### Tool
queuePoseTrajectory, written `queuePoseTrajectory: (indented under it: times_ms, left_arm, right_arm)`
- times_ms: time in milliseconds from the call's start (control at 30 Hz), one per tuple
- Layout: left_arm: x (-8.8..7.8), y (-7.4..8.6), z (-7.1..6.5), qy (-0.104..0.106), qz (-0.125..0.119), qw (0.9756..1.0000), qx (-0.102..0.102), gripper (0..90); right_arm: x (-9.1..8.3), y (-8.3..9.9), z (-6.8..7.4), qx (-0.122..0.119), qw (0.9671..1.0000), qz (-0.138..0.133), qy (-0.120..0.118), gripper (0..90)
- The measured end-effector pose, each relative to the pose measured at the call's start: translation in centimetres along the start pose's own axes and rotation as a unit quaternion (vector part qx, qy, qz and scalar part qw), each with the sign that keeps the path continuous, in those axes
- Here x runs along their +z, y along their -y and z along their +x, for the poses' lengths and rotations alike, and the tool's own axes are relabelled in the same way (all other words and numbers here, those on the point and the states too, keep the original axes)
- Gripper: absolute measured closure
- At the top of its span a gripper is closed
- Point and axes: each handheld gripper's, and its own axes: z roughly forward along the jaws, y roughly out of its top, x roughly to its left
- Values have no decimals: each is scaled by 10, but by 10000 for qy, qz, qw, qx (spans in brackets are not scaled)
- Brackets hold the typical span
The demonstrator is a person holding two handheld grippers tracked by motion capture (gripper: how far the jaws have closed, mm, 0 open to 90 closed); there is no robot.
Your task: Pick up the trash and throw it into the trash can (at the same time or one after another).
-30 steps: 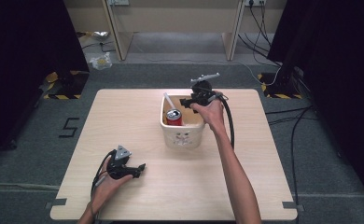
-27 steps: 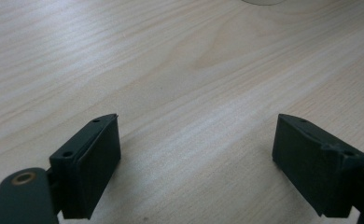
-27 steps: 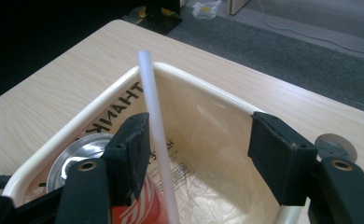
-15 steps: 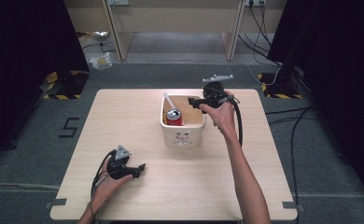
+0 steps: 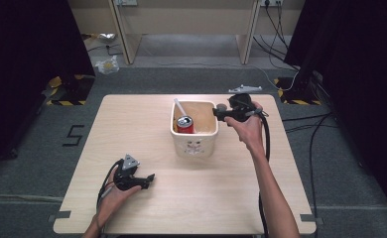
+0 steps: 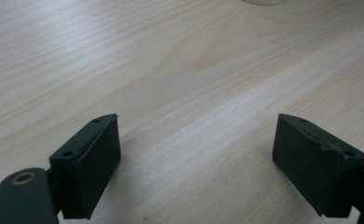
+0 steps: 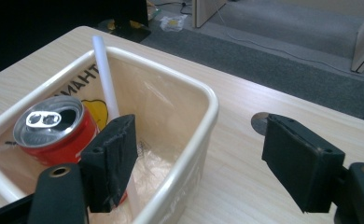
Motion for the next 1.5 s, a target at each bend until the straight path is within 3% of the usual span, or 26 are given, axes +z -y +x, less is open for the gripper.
queuePoseTrajectory:
  times_ms: [933,1500]
  left_arm:
    - [0,0,0,-3,-5,10000,4,145]
    - [0,0,0,-5,-11,10000,4,145]
  right_arm:
    - [-21,41,-13,-6,9998,-21,202,260]
    - [-29,81,-7,-5,10000,6,31,259]
